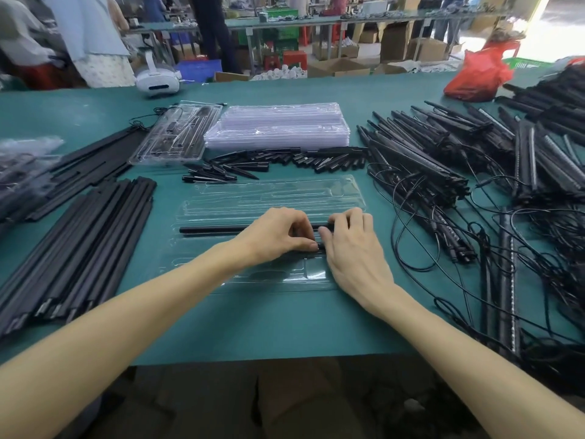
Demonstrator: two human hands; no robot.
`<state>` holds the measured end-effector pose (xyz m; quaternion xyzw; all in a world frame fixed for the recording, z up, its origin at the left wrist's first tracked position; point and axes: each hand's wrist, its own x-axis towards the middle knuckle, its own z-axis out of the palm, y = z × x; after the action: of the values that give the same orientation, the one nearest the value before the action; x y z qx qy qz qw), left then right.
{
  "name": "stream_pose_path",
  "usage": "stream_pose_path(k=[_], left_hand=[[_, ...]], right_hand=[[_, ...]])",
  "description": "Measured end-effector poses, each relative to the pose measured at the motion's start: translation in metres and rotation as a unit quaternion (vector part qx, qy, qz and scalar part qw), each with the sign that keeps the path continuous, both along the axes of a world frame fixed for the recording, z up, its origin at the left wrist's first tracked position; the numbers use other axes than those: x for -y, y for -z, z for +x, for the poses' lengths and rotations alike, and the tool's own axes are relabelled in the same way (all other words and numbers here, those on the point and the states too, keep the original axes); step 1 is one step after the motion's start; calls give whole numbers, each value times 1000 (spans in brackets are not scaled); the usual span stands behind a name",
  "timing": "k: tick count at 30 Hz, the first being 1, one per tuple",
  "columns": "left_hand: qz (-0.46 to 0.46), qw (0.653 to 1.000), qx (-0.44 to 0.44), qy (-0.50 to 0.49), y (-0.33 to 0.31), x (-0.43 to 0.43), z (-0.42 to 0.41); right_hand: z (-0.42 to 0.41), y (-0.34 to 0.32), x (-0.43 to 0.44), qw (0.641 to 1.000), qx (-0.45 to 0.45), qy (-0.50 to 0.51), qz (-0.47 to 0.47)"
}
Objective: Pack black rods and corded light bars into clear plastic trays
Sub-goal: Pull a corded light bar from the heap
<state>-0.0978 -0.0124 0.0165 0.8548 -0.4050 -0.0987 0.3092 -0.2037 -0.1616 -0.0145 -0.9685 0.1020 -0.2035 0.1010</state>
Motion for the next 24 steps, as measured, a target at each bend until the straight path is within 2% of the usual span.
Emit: stream_pose_path(k=[10, 24], left_hand=[[-21, 997, -74, 28, -6, -12, 5], [-83, 996, -38, 5, 13, -19, -6]], right_hand=[[2, 2, 1, 1000, 12, 6, 22], [-3, -9, -3, 999, -25, -1, 38]])
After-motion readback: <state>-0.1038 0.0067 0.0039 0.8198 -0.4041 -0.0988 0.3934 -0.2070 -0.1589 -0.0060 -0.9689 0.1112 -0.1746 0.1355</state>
